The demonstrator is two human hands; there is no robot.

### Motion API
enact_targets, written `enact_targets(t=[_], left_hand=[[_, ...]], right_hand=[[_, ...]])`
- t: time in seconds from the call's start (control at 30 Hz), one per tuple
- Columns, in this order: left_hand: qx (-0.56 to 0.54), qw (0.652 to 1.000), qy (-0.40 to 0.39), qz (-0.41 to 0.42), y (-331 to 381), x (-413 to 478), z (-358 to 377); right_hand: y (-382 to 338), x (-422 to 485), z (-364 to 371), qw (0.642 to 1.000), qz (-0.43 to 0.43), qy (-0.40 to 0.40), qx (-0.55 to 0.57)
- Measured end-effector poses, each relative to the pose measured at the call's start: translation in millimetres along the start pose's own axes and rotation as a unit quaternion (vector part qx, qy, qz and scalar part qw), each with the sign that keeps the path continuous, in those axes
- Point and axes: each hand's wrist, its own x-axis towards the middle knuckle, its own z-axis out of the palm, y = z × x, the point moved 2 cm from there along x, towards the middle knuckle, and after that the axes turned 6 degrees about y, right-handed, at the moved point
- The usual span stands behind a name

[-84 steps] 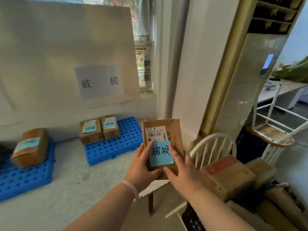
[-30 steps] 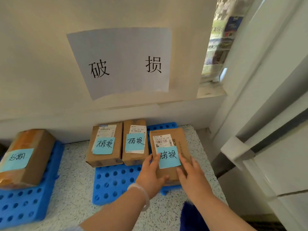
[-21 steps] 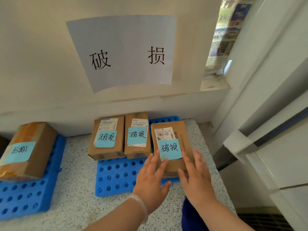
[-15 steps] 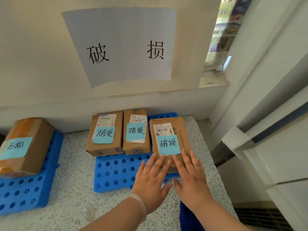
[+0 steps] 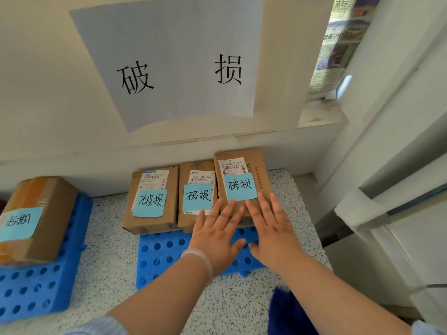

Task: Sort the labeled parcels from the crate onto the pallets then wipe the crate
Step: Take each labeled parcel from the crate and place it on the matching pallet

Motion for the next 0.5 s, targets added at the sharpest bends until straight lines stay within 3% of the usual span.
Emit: enact_targets(t=[0.27, 0.5], left_hand=[[0.042, 0.999, 0.016, 0.017, 4, -10, -15], [0.044, 0.998, 0.048, 0.010, 20, -75, -32]], right_hand=[[-8, -10, -14, 1.000, 0.019, 0.000, 0.010], [-38, -95, -20, 0.997, 0.059, 0.038, 0.039]])
